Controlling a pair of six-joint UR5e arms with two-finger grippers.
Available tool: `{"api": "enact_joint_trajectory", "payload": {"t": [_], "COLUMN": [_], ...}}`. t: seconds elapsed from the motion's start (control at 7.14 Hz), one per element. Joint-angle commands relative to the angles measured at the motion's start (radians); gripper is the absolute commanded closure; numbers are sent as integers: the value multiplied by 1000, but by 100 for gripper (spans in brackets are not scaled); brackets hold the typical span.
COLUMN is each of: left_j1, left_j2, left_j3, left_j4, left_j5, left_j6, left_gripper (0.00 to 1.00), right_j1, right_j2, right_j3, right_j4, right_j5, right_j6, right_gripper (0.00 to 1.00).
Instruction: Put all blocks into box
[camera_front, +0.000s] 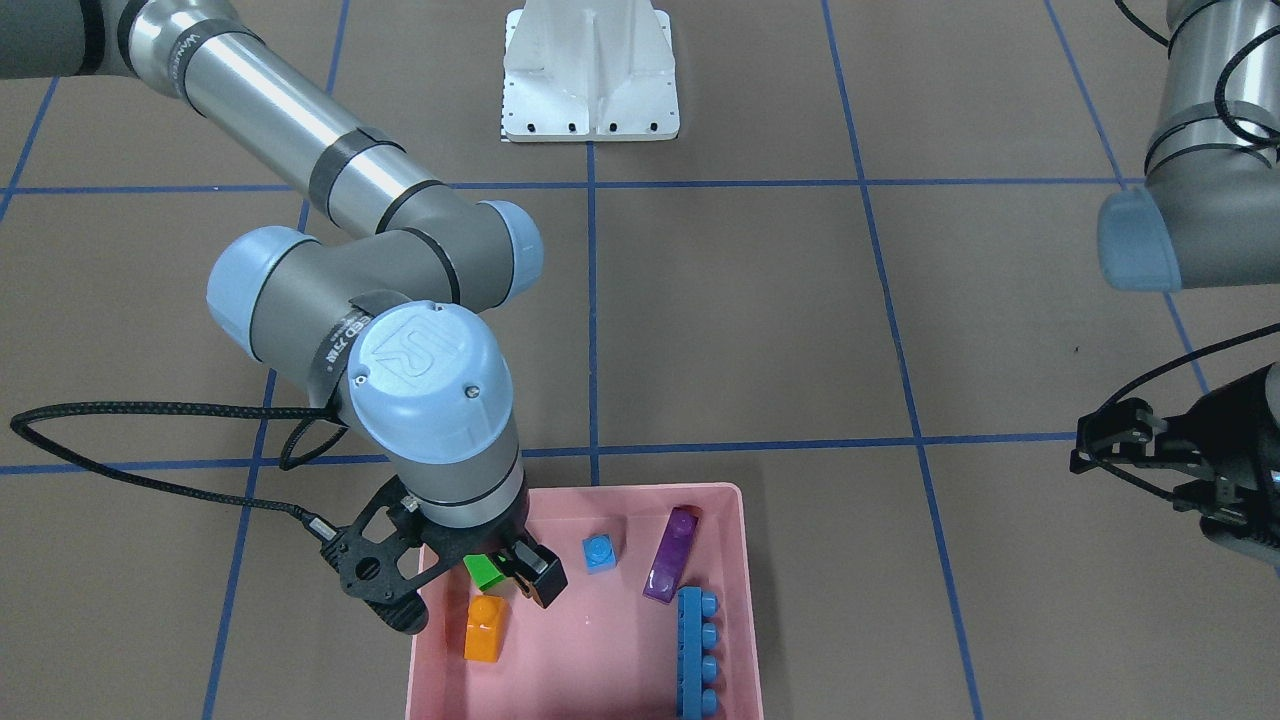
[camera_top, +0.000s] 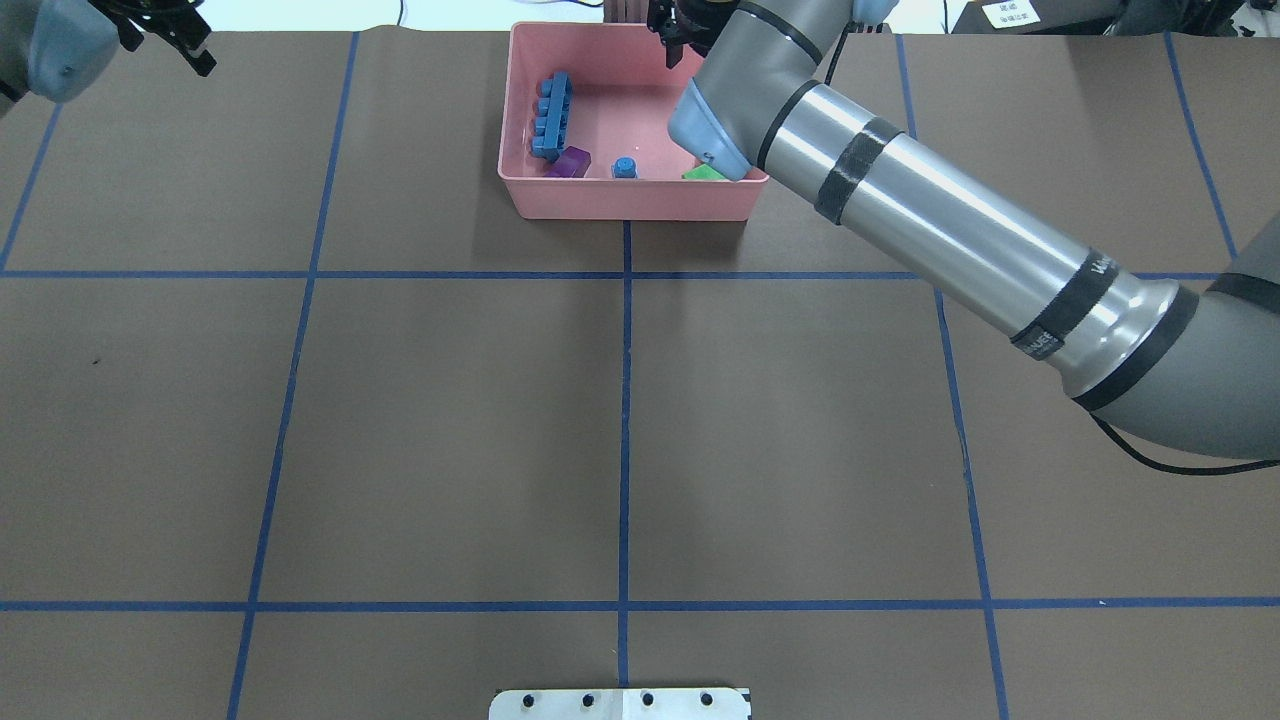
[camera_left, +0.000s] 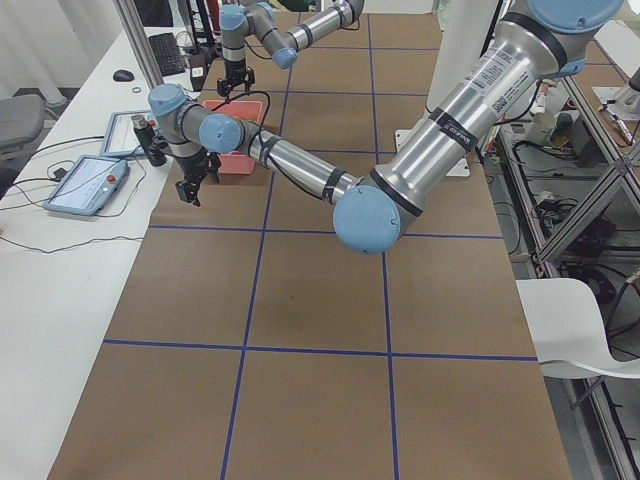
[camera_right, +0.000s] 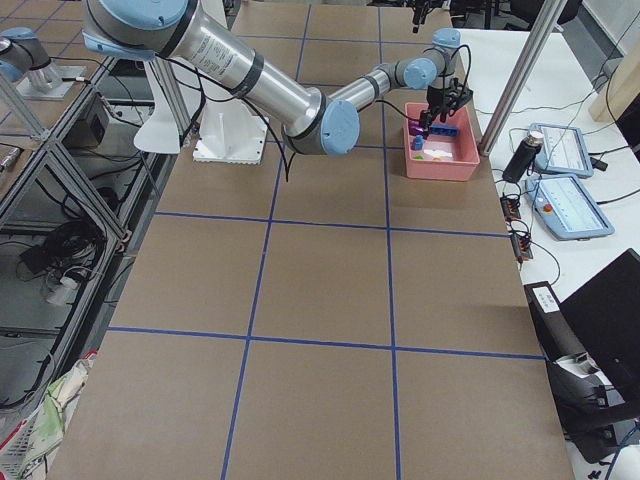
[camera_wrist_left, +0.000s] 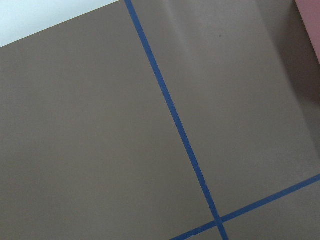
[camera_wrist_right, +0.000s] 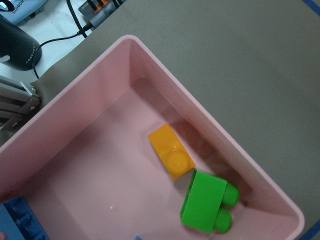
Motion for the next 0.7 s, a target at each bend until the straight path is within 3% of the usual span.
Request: {"api": "enact_joint_trajectory", "payload": {"t": [0.0, 0.28, 0.56], "left_j1": [-6, -12, -122], "left_j2": [73, 222, 294], "left_j3": [-5, 1, -1], "left_j4": [-66, -261, -251], "left_j5": [1, 3, 16], "left_j6": [2, -24, -29], "left_gripper": [0, 0, 0], "right_j1": [99, 227, 297], "right_j2": [-152, -328, -439], "right_j3": [133, 265, 310], "right_j4": [-6, -7, -6], "right_j5": [91, 237, 271], "right_j6": [-212, -448, -635], "right_gripper": [1, 0, 0]}}
